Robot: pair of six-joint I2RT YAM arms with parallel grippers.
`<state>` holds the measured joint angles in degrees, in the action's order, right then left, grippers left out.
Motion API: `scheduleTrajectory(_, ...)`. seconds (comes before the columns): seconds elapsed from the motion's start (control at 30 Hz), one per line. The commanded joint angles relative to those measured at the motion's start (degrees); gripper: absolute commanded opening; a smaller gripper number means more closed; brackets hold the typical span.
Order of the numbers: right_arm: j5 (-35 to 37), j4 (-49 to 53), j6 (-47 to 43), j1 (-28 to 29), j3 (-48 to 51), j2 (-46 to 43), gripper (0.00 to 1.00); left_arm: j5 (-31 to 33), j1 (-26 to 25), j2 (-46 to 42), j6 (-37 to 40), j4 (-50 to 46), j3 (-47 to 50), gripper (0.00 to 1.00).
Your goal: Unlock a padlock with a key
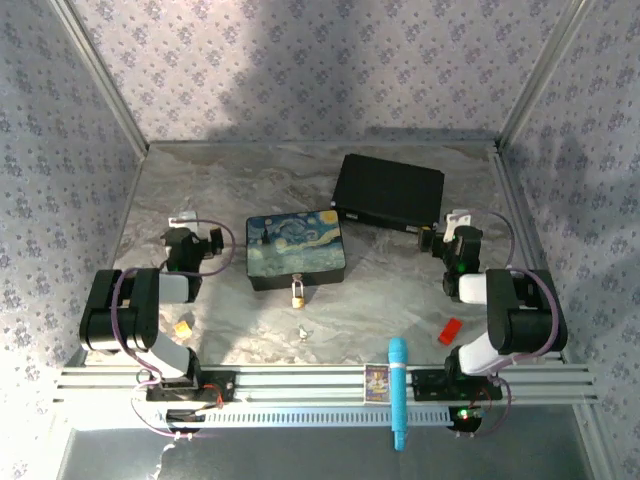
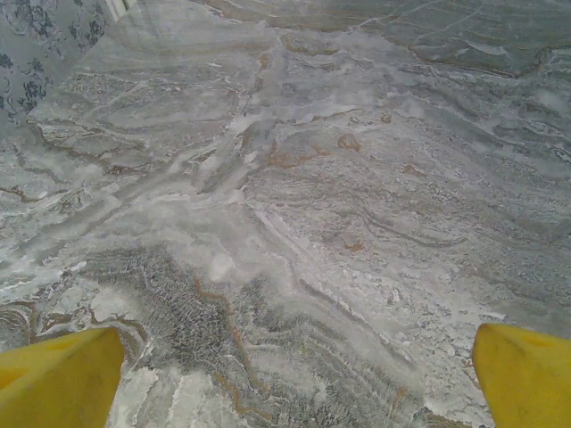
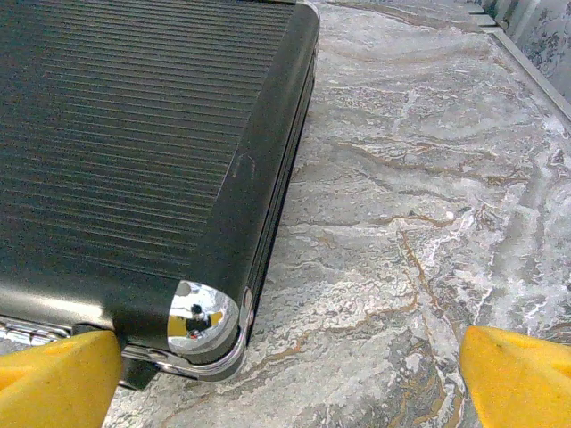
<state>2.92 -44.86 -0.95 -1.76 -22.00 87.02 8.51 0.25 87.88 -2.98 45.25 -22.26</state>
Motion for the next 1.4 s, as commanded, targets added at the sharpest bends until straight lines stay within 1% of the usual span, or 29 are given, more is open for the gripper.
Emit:
scheduleTrajectory(0.0,-1.5,0.0,-0.9,-0.2,-1.0,0.1,0.99,-0.8,-0.2,0.0,0.5,2.2,-0.9,1.00)
scheduleTrajectory(0.93,-2.4,-0.2,-0.6,-0.6,-0.8,0.0,0.99,-1.0,-0.1,0.0,0.5,2.3,-0.9,1.00)
scheduleTrajectory(1.03,-1.9,0.4,-0.1,-0.7,-0.5,-1.7,0.99,-0.5,-0.1,-0.5,0.4,2.1,-1.0,1.00)
scheduleTrajectory(1.13,-2.3,3.9,0.0,-1.0,-0.2,-6.9,0.99,1.7,-0.3,-7.2,-0.3,-4.5,-1.4,1.00)
scheduleTrajectory(1.2,-3.0,8.8,0.4,-1.3,-0.7,-11.7,0.99,4.6,-1.0,-13.0,-1.1,-9.8,-1.6,1.00)
scheduleTrajectory(1.3,-4.0,18.0,3.5,-1.7,-2.5,-19.8,0.99,5.9,-1.1,-22.0,-6.6,-18.7,-2.6,1.00)
scheduleTrajectory(1.37,-5.3,25.7,7.0,-1.8,-4.8,-24.8,0.99,5.7,-1.0,-26.8,-14.1,-26.9,-4.5,1.00)
